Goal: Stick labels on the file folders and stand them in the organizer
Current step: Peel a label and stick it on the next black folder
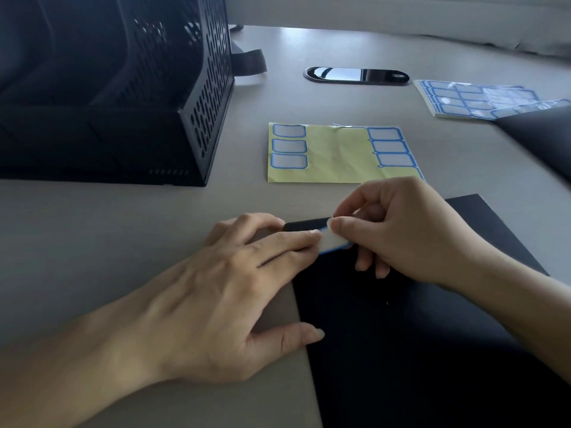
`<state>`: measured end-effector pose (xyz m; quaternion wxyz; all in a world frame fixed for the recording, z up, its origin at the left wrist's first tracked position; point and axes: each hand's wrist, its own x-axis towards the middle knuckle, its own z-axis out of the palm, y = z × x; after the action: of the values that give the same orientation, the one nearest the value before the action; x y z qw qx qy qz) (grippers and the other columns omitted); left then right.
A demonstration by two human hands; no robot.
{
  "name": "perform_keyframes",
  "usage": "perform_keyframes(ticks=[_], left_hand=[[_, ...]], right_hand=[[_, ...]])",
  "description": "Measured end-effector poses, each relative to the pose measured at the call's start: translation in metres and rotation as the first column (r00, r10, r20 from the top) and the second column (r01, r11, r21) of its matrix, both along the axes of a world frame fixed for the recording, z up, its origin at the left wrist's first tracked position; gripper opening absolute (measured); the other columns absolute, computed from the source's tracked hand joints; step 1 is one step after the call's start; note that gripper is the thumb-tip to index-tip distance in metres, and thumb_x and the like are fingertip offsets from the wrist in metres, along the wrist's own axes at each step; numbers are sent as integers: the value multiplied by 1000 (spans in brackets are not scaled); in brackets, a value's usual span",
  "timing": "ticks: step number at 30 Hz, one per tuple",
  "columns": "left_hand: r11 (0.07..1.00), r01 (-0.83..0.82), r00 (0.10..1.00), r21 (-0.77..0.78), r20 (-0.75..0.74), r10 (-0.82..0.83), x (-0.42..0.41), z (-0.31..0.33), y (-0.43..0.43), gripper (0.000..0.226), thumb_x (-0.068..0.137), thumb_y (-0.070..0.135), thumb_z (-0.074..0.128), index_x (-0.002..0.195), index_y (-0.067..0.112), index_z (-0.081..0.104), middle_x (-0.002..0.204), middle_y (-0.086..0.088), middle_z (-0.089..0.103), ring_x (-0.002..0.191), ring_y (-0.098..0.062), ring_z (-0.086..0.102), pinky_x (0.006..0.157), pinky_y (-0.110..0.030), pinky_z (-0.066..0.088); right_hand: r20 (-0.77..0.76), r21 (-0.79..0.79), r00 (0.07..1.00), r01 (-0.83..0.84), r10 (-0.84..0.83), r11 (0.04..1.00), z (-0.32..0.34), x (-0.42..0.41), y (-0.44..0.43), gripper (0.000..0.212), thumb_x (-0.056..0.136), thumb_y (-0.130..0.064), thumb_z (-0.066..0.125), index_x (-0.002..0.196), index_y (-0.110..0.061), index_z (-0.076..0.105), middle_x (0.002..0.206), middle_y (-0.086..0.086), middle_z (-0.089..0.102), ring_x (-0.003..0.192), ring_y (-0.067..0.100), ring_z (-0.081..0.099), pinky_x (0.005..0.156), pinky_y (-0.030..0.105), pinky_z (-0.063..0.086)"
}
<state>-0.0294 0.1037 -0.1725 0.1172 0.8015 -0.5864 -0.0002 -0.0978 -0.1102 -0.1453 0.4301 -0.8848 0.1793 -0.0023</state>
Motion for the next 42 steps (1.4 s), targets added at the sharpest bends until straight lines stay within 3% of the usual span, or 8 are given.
perform_keyframes(ticks=[7, 13, 20, 24, 27, 30, 36, 42], left_hand=[[1000, -1, 1000, 17, 0, 1, 0, 4, -5, 76, 88, 75, 38, 140, 22, 51, 144, 14, 46, 128, -17, 41, 103, -34, 37], [999, 5, 1000, 33, 13, -5, -1, 0, -6, 74, 90, 75, 34, 139, 22, 51, 150, 10, 37, 134, -21, 35, 107, -39, 35], [1000, -6, 1000, 11, 10, 5, -5, 2, -9, 80, 86, 77, 37, 141, 21, 48, 147, 13, 44, 131, -19, 39, 107, -31, 26], [999, 0, 1000, 43, 15, -1, -6, 1, -9, 79, 88, 76, 35, 144, 22, 44, 147, 12, 42, 132, -22, 37, 109, -39, 30], [998, -7, 1000, 64, 13, 7, -5, 0, -9, 77, 89, 76, 33, 144, 23, 44, 148, 5, 37, 134, -23, 34, 111, -35, 24], [997, -46, 999, 69, -1, 46, -7, 0, -7, 75, 89, 77, 33, 143, 27, 44, 149, -5, 30, 133, -25, 32, 108, -33, 26], [996, -75, 997, 52, -19, 76, -7, -4, -6, 73, 88, 76, 36, 142, 27, 46, 148, -11, 26, 133, -32, 36, 106, -43, 35], [996, -81, 997, 35, -6, 82, -7, -5, -6, 72, 88, 75, 36, 141, 27, 47, 148, -10, 28, 131, -30, 36, 104, -40, 33]], right_hand=[[26, 37, 999, 20, -21, 999, -1, -1, -3, 10, 88, -19, 70, 80, -15, 67, 55, 1, 69, 38, 14, 61, 39, 18, 41], [41, 62, 999, 27, -30, 998, -3, -1, -4, 8, 86, -17, 72, 81, -15, 66, 57, 2, 69, 47, 22, 68, 43, 24, 46], [44, 66, 999, 11, -14, 998, -2, -2, -4, 8, 86, -16, 71, 81, -16, 66, 57, 2, 69, 47, 20, 68, 44, 23, 47], [50, 57, 999, 4, -6, 998, -2, -3, -2, 7, 85, -16, 72, 82, -17, 66, 61, 1, 71, 50, 20, 70, 51, 33, 57], [60, 48, 998, 8, -11, 999, -3, -4, -1, 7, 85, -19, 72, 81, -19, 66, 61, 1, 71, 52, 19, 70, 56, 38, 61], [62, 33, 998, 2, -5, 999, -4, -4, -1, 7, 85, -20, 71, 81, -20, 66, 60, -1, 70, 51, 17, 70, 55, 35, 60], [104, 67, 994, -28, 21, 997, -7, -4, -3, 13, 87, -5, 65, 86, -19, 66, 67, -4, 68, 49, 17, 68, 45, 22, 52], [119, 83, 992, -53, 43, 995, -5, -4, -3, 17, 88, -2, 63, 91, -19, 62, 70, -3, 67, 48, 17, 67, 45, 23, 51]])
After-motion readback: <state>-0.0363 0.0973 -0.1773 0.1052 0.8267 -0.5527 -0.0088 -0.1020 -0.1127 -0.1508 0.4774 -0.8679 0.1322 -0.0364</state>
